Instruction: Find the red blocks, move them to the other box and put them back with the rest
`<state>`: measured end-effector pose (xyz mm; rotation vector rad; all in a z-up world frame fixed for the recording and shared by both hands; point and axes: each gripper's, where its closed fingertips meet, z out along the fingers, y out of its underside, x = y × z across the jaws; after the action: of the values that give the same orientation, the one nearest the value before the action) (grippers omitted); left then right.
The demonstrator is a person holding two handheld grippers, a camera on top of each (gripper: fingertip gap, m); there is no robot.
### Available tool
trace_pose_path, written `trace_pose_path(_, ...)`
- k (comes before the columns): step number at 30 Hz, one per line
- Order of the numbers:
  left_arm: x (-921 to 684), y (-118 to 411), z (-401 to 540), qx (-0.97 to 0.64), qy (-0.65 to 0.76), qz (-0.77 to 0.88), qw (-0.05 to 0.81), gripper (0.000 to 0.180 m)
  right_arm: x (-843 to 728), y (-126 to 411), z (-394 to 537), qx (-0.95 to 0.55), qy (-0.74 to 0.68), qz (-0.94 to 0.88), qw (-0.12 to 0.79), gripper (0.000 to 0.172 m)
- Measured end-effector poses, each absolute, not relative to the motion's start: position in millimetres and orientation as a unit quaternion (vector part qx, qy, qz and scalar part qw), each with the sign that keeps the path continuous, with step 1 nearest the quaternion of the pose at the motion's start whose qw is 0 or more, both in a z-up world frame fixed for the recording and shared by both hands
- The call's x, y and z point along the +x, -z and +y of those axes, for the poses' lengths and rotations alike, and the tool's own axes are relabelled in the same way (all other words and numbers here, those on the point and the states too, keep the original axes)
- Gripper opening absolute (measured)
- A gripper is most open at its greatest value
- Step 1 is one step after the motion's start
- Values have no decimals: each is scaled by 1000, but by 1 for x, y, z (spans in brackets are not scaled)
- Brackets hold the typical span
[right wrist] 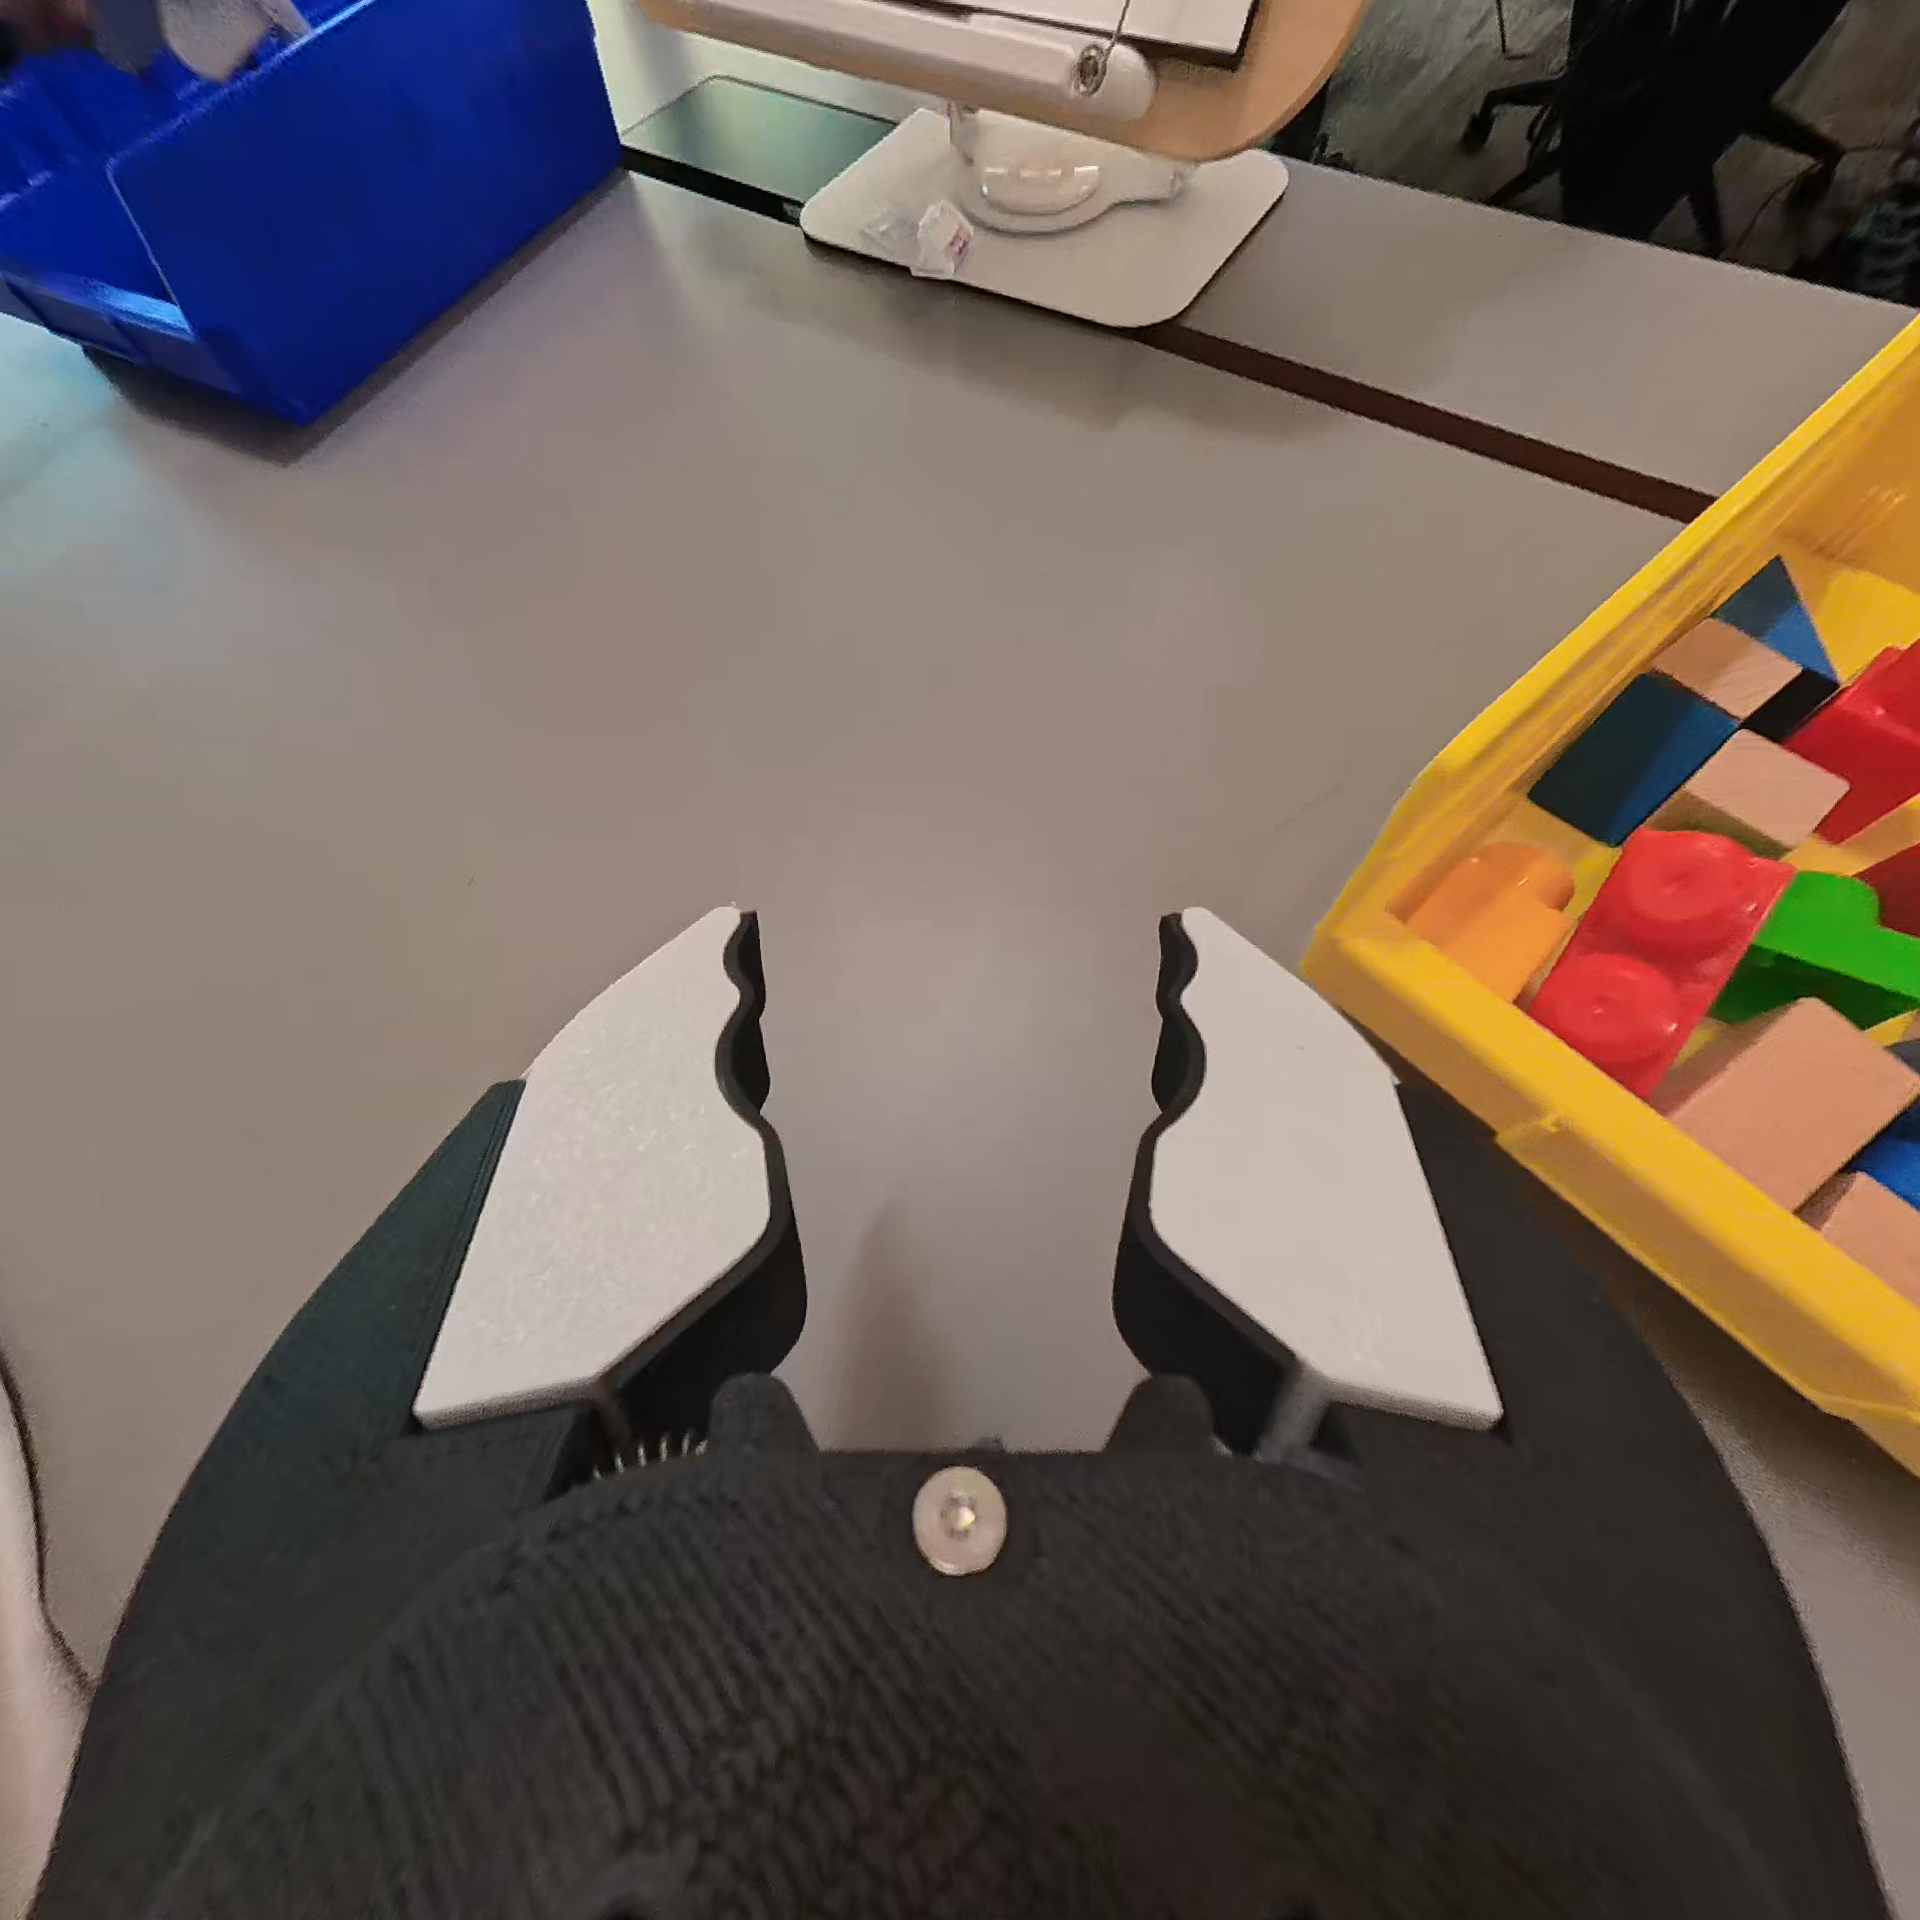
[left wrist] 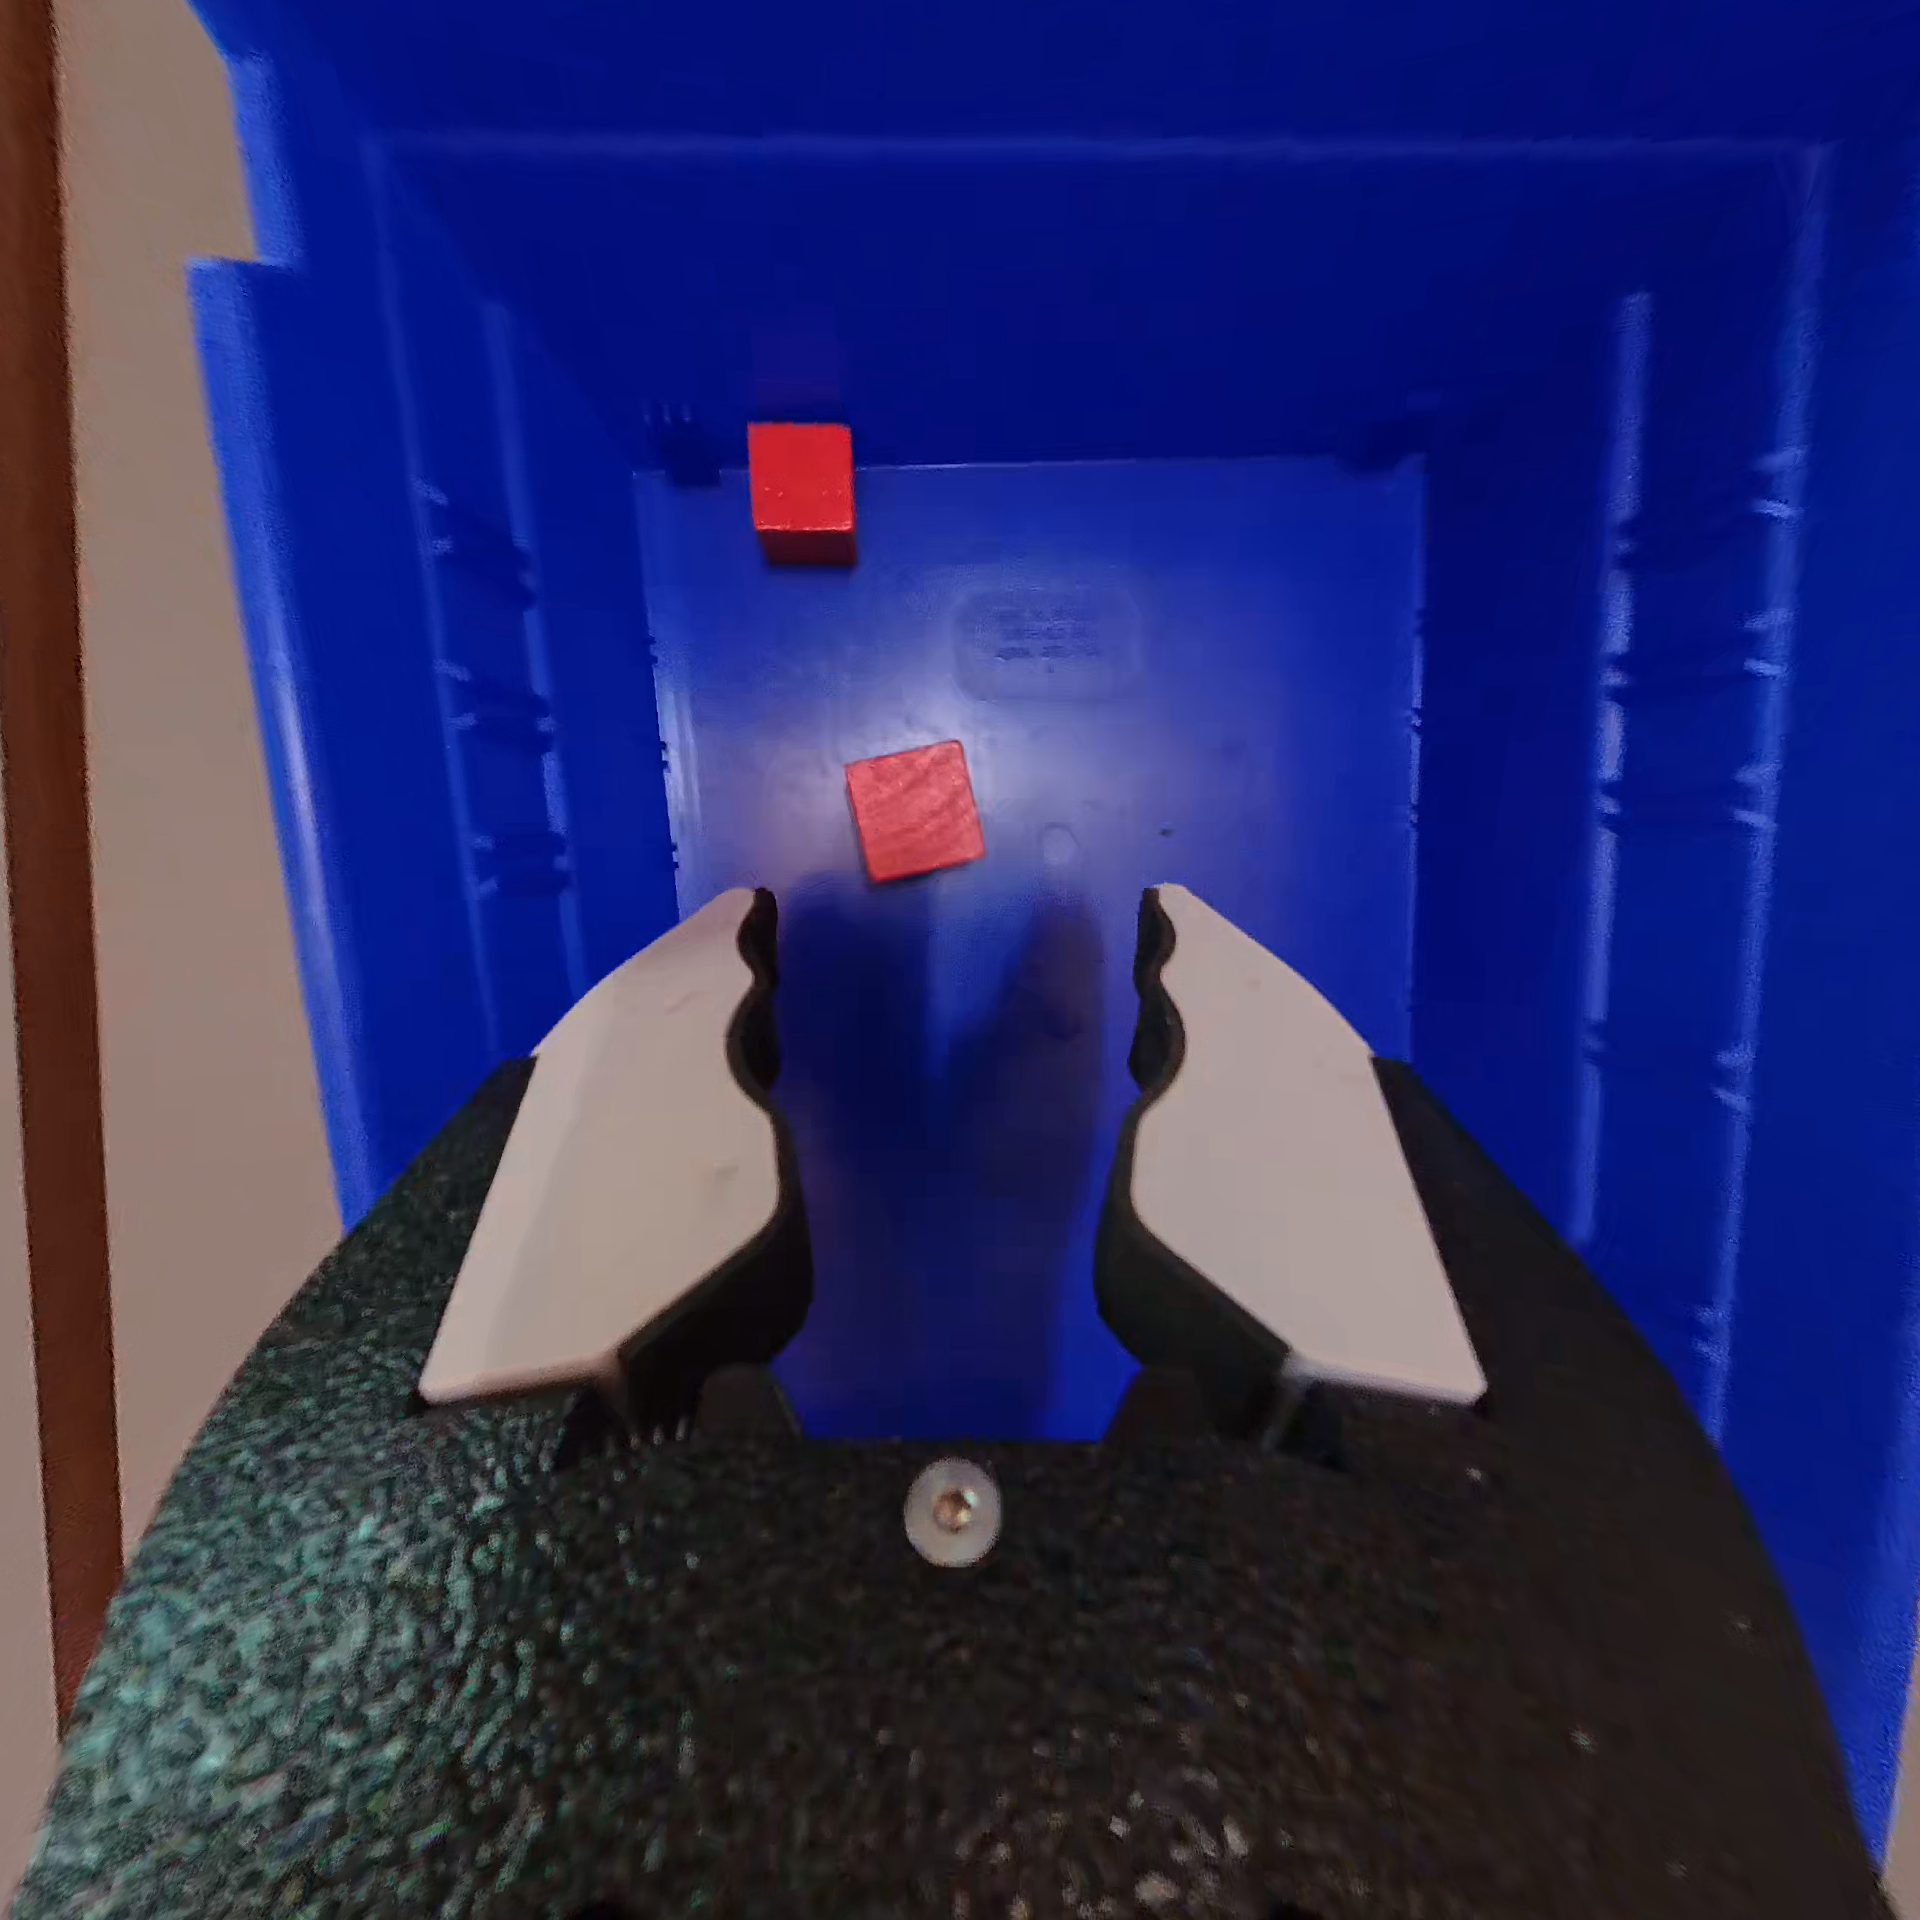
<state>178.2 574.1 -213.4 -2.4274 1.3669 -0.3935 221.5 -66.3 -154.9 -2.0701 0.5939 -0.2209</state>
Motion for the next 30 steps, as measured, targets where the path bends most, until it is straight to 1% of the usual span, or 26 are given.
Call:
trace_pose_path(2, 183, 222, 580, -865, 126, 466, 140, 64, 218, 158, -67, -844, 88, 244, 469, 74)
trace_pose_path(4, 188, 223, 590, -872, 101, 456, 145, 63, 214, 160, -67, -844, 84, 246, 470, 74)
trace_pose_path(6, 189, 226, 594, -874, 68, 462, 137, 50, 212, 162, -67, -843, 81, 248, 470, 74)
trace_pose_path(9, 187, 234, 594, -878, 35, 465, 107, 47, 210, 164, -65, -842, 77, 249, 472, 74)
trace_pose_path(11, 187, 238, 596, -884, 28, 457, 97, 46, 208, 165, -64, -842, 74, 248, 474, 74)
trace_pose_path(16, 183, 256, 589, -896, 39, 436, 70, 28, 206, 168, -63, -841, 71, 247, 476, 75)
trace_pose_path(18, 180, 262, 588, -897, 40, 435, 71, 29, 205, 169, -64, -840, 71, 247, 477, 75)
trace_pose_path(22, 183, 257, 583, -883, 64, 458, 81, 29, 207, 169, -64, -837, 73, 247, 482, 74)
trace_pose_path(25, 194, 223, 575, -851, 102, 498, 129, 30, 209, 161, -63, -832, 95, 236, 493, 73)
trace_pose_path(28, 209, 156, 554, -807, 188, 521, 206, 29, 214, 145, -63, -821, 135, 211, 512, 75)
trace_pose_path(30, 216, 106, 522, -758, 258, 544, 251, 29, 218, 131, -59, -811, 166, 187, 530, 78)
